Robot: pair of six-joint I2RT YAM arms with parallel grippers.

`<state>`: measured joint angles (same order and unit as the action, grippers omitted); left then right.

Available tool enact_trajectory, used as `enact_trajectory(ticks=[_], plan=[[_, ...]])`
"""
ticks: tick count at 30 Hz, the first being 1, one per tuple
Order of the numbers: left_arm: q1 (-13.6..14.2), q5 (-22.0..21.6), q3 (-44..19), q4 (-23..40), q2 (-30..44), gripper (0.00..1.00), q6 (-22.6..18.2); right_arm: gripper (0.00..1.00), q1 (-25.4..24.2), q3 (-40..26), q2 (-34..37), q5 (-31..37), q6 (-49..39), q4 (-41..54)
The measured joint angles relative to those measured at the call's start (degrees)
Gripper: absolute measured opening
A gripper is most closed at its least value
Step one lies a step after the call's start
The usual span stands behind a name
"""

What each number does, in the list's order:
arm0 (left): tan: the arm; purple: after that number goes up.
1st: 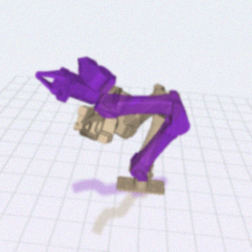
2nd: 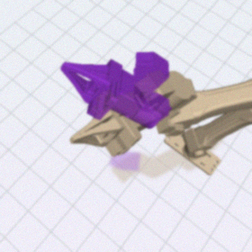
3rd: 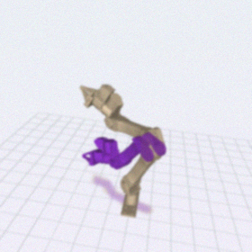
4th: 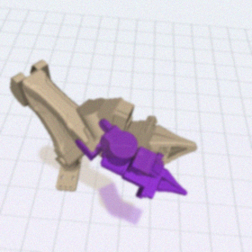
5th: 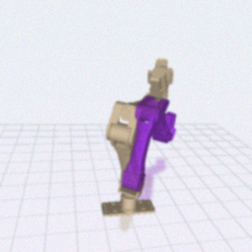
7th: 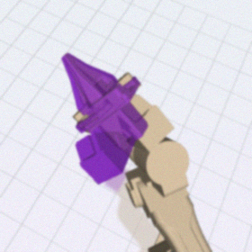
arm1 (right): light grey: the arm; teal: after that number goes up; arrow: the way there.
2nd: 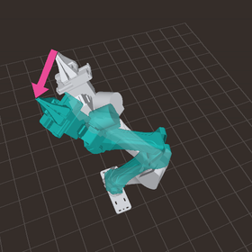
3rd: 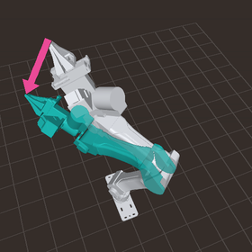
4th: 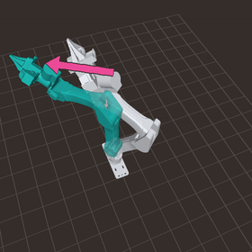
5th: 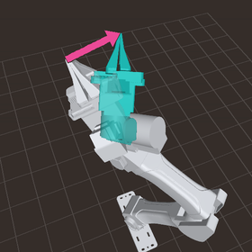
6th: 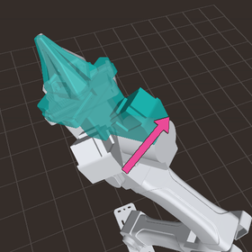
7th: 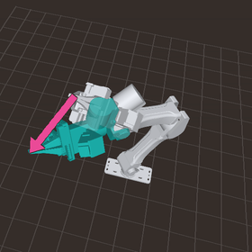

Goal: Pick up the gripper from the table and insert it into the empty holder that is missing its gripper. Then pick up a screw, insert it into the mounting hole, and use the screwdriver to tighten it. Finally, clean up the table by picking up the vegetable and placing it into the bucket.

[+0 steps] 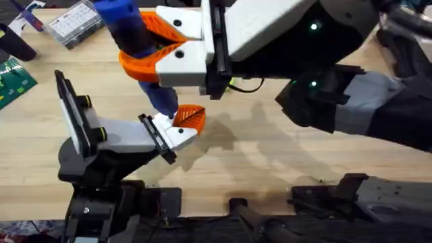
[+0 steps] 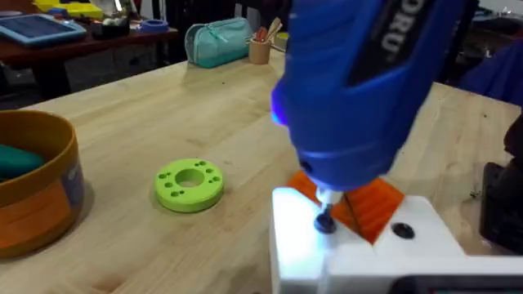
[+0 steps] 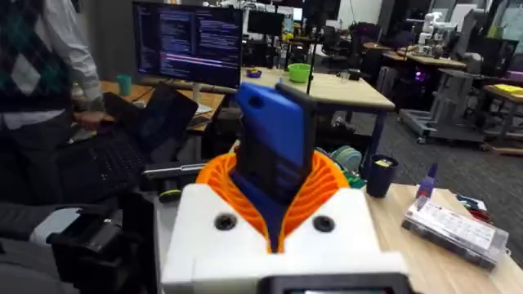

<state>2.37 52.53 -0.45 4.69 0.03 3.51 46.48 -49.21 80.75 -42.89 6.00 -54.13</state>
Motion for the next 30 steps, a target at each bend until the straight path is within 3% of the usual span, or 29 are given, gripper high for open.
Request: enact_trajectory(ticks=[30], plan=[[0.00, 0.15, 0.00, 0.02, 0.00, 0.017, 0.00, 0.037, 0.00, -1.52, 0.00, -0.02, 1.27, 0.14]])
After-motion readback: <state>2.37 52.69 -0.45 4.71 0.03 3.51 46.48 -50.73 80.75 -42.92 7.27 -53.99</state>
